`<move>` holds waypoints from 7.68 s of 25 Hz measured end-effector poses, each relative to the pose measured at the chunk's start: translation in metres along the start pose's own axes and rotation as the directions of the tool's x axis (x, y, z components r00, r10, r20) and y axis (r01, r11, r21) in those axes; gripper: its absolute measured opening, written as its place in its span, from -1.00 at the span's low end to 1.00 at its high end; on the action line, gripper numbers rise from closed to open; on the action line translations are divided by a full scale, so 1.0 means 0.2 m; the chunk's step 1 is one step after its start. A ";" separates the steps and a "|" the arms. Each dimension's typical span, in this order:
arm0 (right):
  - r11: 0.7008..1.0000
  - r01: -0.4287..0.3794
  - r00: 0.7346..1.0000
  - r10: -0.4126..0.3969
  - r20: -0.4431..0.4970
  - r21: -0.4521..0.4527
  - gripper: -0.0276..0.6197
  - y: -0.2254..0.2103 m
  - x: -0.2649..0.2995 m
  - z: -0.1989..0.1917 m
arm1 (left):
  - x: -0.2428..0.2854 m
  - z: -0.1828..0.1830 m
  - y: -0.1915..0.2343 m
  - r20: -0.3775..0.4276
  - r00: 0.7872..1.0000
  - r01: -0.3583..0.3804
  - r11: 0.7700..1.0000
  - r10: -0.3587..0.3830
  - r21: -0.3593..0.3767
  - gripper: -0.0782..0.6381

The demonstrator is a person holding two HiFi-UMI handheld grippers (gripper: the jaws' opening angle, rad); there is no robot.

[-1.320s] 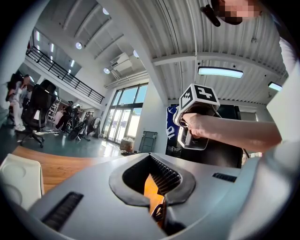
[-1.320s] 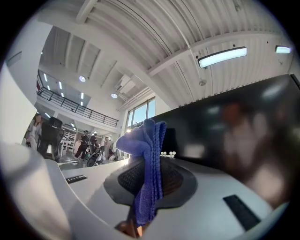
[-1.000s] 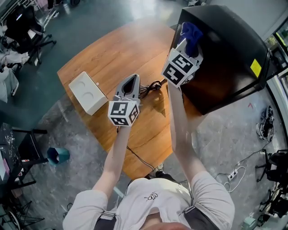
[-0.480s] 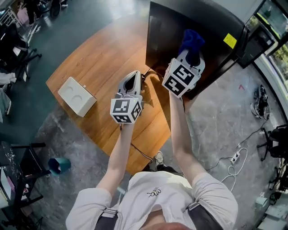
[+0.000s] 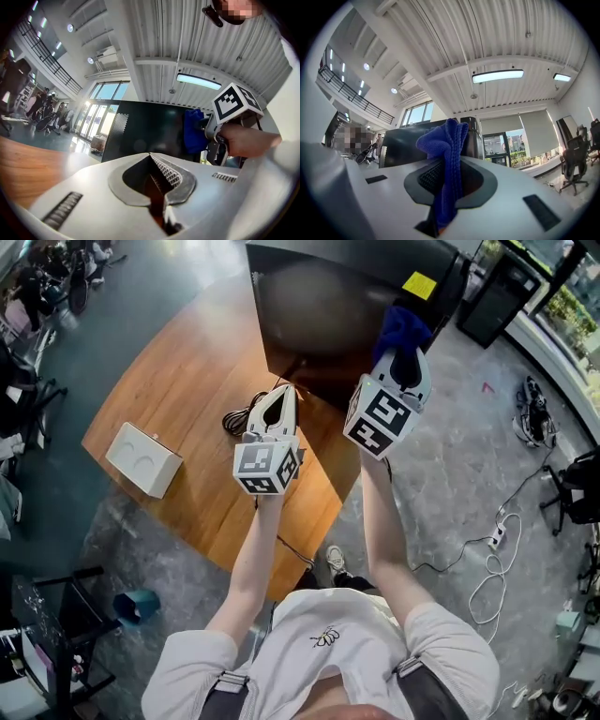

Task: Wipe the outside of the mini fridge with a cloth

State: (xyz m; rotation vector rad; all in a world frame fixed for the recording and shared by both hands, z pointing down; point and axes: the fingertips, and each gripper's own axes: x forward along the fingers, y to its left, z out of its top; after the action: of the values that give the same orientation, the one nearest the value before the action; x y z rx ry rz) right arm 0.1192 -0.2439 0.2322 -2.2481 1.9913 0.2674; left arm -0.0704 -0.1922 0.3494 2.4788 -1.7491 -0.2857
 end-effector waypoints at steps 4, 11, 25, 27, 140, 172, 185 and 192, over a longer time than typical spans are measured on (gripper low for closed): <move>1.000 0.010 1.000 -0.010 -0.009 0.009 -0.73 -0.11 -0.02 -0.01 | 0.05 -0.01 -0.10 -0.009 1.000 0.027 1.000 -0.027 -0.008 -0.77; 0.999 0.036 0.999 -0.036 -0.006 0.001 -0.73 -0.23 -0.06 -0.01 | 0.09 -0.04 -0.21 -0.021 0.998 0.058 0.998 -0.059 -0.005 -0.77; 0.985 -0.160 0.987 0.160 -0.001 0.064 -0.73 0.14 -0.15 0.01 | 0.06 -0.05 -0.07 -0.038 0.999 0.005 1.000 -0.004 0.023 -0.77; 0.974 -0.212 0.977 0.213 -0.006 0.084 -0.73 0.29 -0.14 -0.02 | 0.04 -0.06 0.02 -0.039 0.999 -0.024 1.000 0.025 0.019 -0.77; 0.930 -0.368 0.927 0.367 -0.074 0.005 -0.73 1.52 0.44 -0.55 | -0.38 -0.49 0.98 -0.128 0.943 -0.323 0.939 0.308 -0.116 -0.77; 0.992 -0.126 0.986 0.124 -0.109 -0.007 -0.73 0.49 0.09 -0.43 | -0.16 -0.35 0.28 -0.074 0.985 -0.161 0.983 0.154 -0.091 -0.77; 0.997 -0.083 0.988 0.084 -0.127 0.009 -0.73 0.00 -0.07 -0.43 | -0.06 -0.31 -0.17 -0.048 0.996 -0.081 0.995 0.079 -0.058 -0.77; 0.998 -0.063 0.988 0.063 -0.139 0.007 -0.73 -0.14 -0.11 -0.45 | -0.06 -0.30 -0.27 -0.038 0.996 -0.076 0.996 0.074 -0.050 -0.77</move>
State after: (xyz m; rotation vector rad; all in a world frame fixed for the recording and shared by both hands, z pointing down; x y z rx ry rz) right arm 0.1489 -0.2377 0.3236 -2.2627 2.1322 0.1166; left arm -0.0117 -0.1650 0.3985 2.3611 -1.7923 -0.2744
